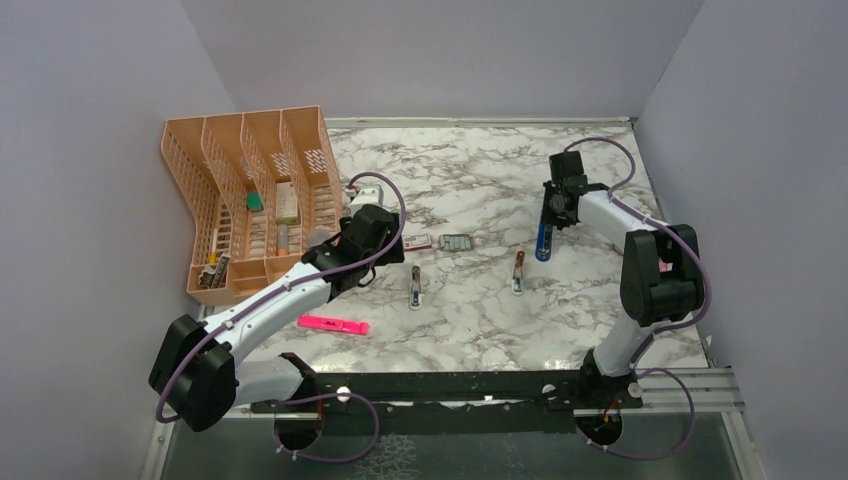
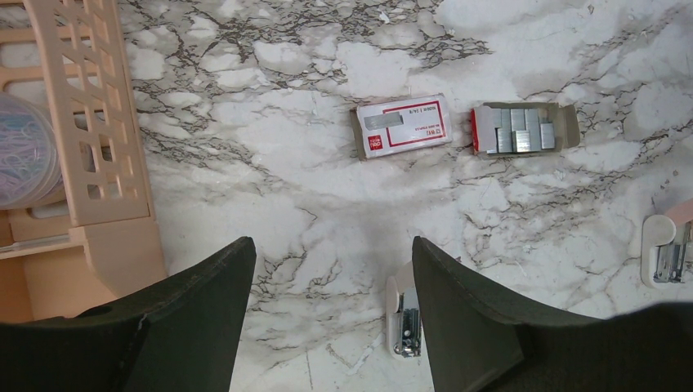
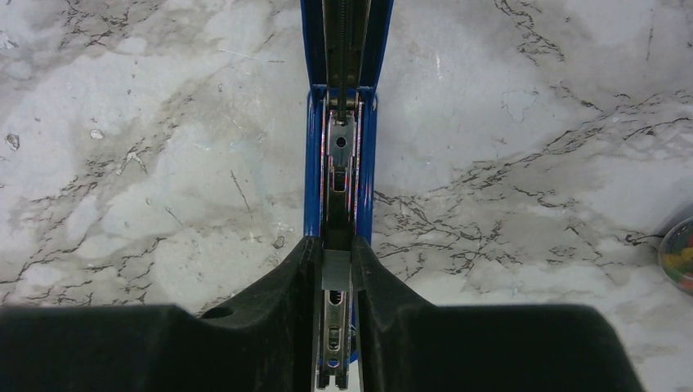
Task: Load the staples into the stapler
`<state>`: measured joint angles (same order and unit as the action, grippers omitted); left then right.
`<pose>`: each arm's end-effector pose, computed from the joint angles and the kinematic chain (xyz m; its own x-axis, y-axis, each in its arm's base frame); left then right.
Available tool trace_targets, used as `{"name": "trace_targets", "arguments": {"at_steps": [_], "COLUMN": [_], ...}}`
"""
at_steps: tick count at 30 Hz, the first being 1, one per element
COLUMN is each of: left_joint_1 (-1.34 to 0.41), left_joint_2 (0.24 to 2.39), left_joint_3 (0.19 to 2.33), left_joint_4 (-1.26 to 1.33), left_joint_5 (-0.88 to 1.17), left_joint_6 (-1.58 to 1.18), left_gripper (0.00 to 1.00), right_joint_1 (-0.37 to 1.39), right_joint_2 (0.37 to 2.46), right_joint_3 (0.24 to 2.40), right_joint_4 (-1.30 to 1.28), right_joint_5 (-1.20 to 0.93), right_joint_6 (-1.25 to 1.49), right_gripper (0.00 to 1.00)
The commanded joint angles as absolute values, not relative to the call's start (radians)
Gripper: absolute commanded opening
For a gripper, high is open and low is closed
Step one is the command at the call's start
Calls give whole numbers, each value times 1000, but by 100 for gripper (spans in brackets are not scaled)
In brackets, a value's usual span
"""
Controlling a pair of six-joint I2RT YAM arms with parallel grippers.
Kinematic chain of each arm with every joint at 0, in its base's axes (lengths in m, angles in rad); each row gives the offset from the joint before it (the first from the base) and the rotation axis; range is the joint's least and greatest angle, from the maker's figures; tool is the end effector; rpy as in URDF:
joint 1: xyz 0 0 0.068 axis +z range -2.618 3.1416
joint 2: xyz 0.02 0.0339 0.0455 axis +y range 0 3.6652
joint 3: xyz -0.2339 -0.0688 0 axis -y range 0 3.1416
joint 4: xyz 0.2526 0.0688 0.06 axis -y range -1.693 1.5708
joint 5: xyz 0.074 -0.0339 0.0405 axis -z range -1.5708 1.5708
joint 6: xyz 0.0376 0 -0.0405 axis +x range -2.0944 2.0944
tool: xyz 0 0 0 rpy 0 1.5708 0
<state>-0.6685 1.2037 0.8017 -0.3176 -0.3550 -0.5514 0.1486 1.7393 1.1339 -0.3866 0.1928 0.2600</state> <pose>0.2232 -0.1597 0.2162 -0.6376 -0.1224 -0.7606 0.0493 0.9788 -0.1989 0.3588 0.0464 0.1568 -0.8108 0.1338 -0.5699 0.1726 0.9849 -0.0144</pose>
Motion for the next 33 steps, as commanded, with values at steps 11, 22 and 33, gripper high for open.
{"name": "trace_targets", "arguments": {"at_steps": [11, 22, 33], "left_joint_1": [-664, -664, -663], "left_joint_2": [1190, 1143, 1131], "left_joint_3": [805, 801, 793], "left_joint_4": [-299, -299, -296], "left_joint_5": [-331, -333, -317], "left_joint_6": [-538, -537, -538], "left_gripper": [71, 71, 71], "right_joint_1": [146, 337, 418], "right_joint_2": [1662, 1589, 1691], "right_joint_3": [1152, 1158, 1217], "right_joint_4": [-448, -513, -605], "right_joint_5": [118, 130, 235], "right_joint_6": [287, 278, 367], "right_gripper": [38, 38, 55]}}
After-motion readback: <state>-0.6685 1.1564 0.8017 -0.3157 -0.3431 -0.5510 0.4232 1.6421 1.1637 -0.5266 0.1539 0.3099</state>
